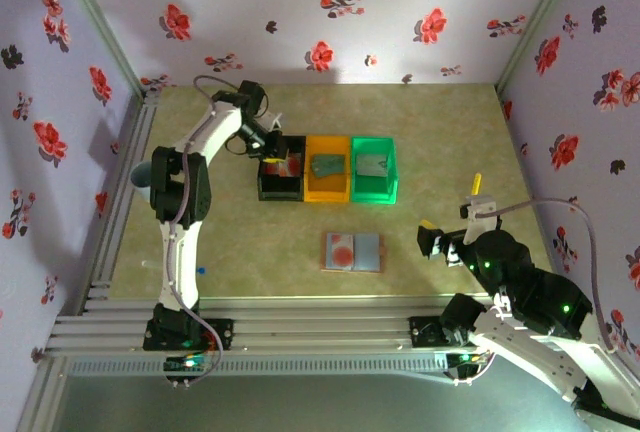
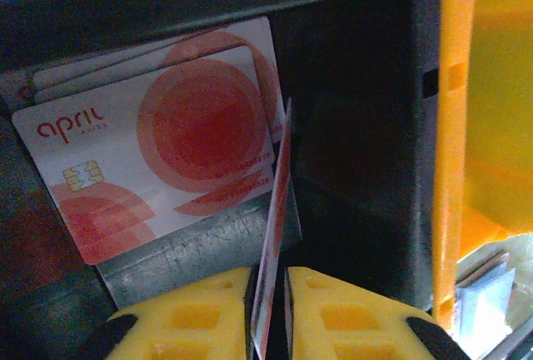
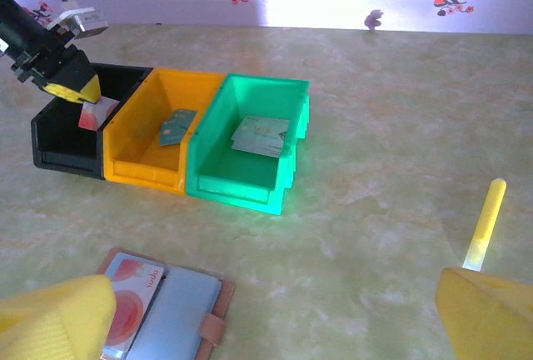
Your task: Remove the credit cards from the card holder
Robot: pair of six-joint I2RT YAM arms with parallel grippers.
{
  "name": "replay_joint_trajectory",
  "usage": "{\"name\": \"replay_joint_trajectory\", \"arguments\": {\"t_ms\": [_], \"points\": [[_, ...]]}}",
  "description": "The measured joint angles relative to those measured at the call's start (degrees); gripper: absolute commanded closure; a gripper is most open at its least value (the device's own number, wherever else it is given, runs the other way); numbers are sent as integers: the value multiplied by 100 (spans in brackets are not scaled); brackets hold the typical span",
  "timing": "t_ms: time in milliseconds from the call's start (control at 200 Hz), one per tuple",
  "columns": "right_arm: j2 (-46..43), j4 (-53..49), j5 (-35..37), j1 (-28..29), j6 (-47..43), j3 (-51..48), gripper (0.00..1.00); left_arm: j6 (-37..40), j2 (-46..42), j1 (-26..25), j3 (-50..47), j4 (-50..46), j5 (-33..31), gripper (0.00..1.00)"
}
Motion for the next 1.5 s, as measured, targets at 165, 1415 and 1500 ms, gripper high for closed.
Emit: {"name": "replay_joint_trajectory", "arguments": {"t_ms": [165, 1415, 1500], "points": [[-37, 0, 0, 0, 0, -7, 1, 2, 0, 0, 66, -26, -4, 76], [-111, 0, 0, -7, 0, -17, 1, -706, -2435, -334, 409, 422, -654, 30], [-111, 2, 0, -17, 0, -22, 1, -868, -3169, -562, -267, 748, -1016, 26]]}}
